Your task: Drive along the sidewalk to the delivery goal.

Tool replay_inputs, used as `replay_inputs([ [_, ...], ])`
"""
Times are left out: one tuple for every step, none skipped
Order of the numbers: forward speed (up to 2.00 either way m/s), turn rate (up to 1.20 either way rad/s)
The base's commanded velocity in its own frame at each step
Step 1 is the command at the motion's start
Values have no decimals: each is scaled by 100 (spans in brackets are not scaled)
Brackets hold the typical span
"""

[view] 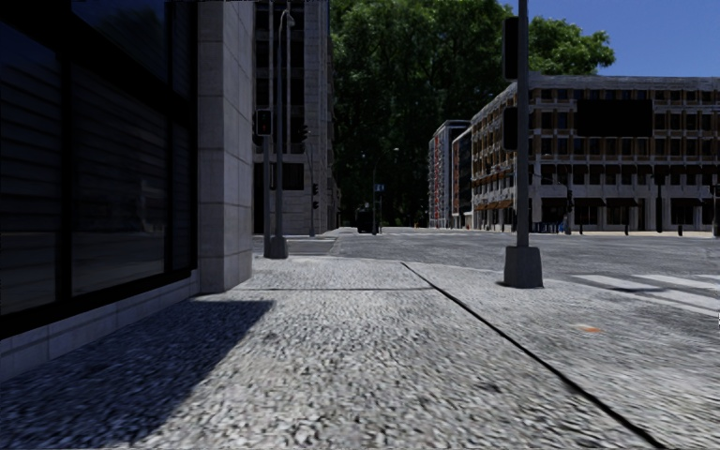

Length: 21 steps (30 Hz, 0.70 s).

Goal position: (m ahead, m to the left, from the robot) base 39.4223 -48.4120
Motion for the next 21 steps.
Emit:
replay_inputs([
  [180, -49],
  [179, -51],
  [179, -57],
  [178, -59],
  [178, -59],
  [177, -60],
  [177, -60],
  [177, -60],
  [177, -60],
  [176, -60],
  [176, -60],
  [175, -60],
  [174, -60],
  [172, -60],
  [170, -60],
  [170, -60],
  [168, -60],
  [167, -60],
  [165, -60],
  [165, -60],
  [163, -60],
])
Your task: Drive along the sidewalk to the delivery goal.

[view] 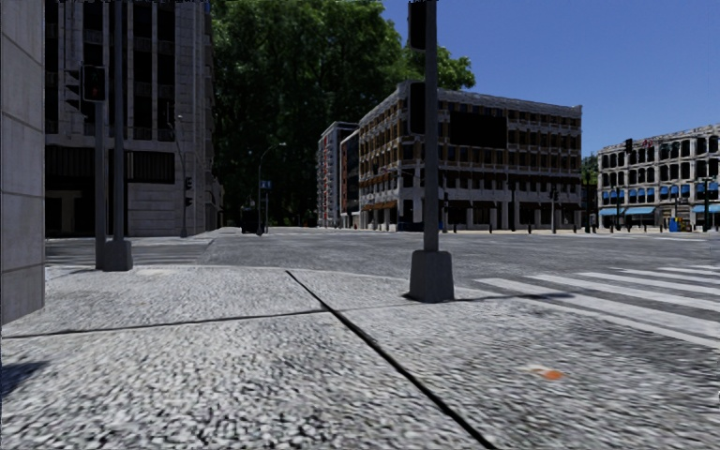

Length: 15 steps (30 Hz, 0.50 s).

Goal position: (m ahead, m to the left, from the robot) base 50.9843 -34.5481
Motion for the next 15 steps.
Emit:
replay_inputs([
  [162, -60],
  [162, -60],
  [146, -67],
  [145, -68],
  [145, -68],
  [145, -68],
  [145, -68],
  [145, -68],
  [145, -68],
  [145, -68],
  [145, -68],
  [145, -68],
  [145, -68],
  [145, -68],
  [145, -68],
])
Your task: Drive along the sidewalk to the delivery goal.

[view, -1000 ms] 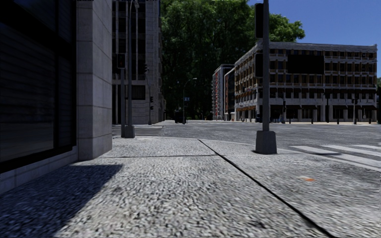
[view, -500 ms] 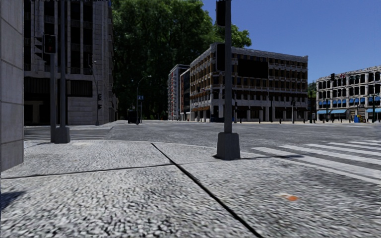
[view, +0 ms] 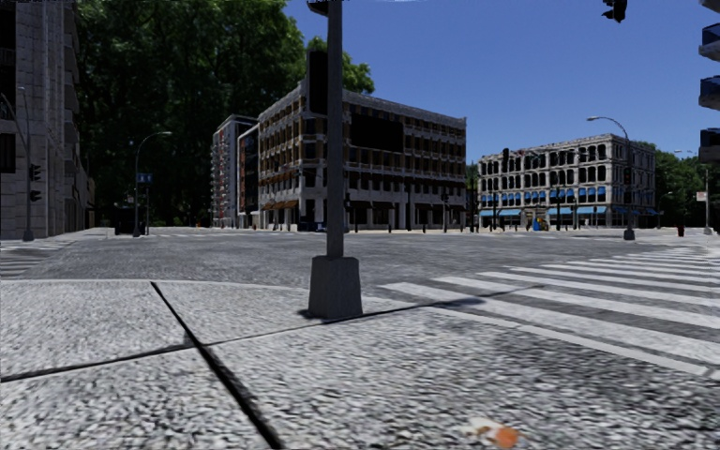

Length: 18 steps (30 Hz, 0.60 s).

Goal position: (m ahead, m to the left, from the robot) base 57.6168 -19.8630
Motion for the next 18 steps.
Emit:
replay_inputs([
  [145, -68],
  [145, -68],
  [145, -68],
  [145, -68],
  [145, -68],
  [145, -68],
  [145, -68],
  [145, -68],
  [145, -68],
  [145, -68],
  [145, -68],
  [145, -68],
  [145, -68],
  [145, -68],
  [145, -68],
  [145, -68],
  [145, -68],
  [145, -68],
])
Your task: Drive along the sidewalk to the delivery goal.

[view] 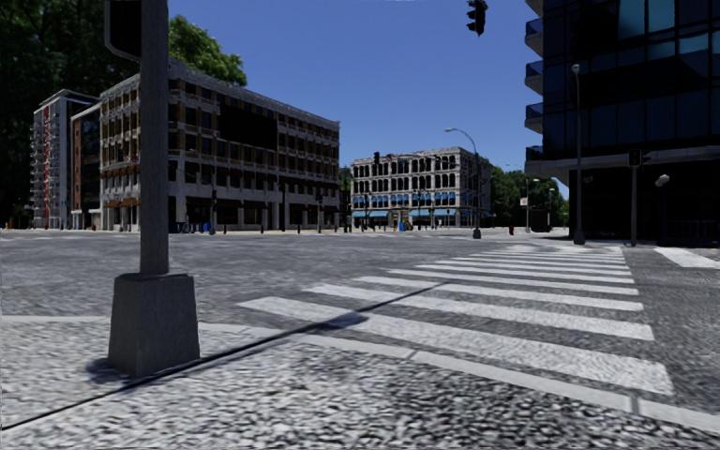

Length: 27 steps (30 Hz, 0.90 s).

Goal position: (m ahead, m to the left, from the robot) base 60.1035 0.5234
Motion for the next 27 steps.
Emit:
replay_inputs([
  [145, -68],
  [146, -67],
  [146, -67],
  [146, -65],
  [147, -61],
  [147, -61],
  [148, -59],
  [149, -59],
  [150, -59],
  [151, -59],
  [151, -59],
  [151, -59],
  [151, -59],
  [152, -59],
  [153, -59],
  [153, -59],
  [154, -59],
  [155, -59],
  [155, -59],
  [155, -59],
  [155, -59],
  [155, -59],
  [156, -59],
  [156, -58],
  [156, -58],
  [156, -53],
  [156, -49],
])
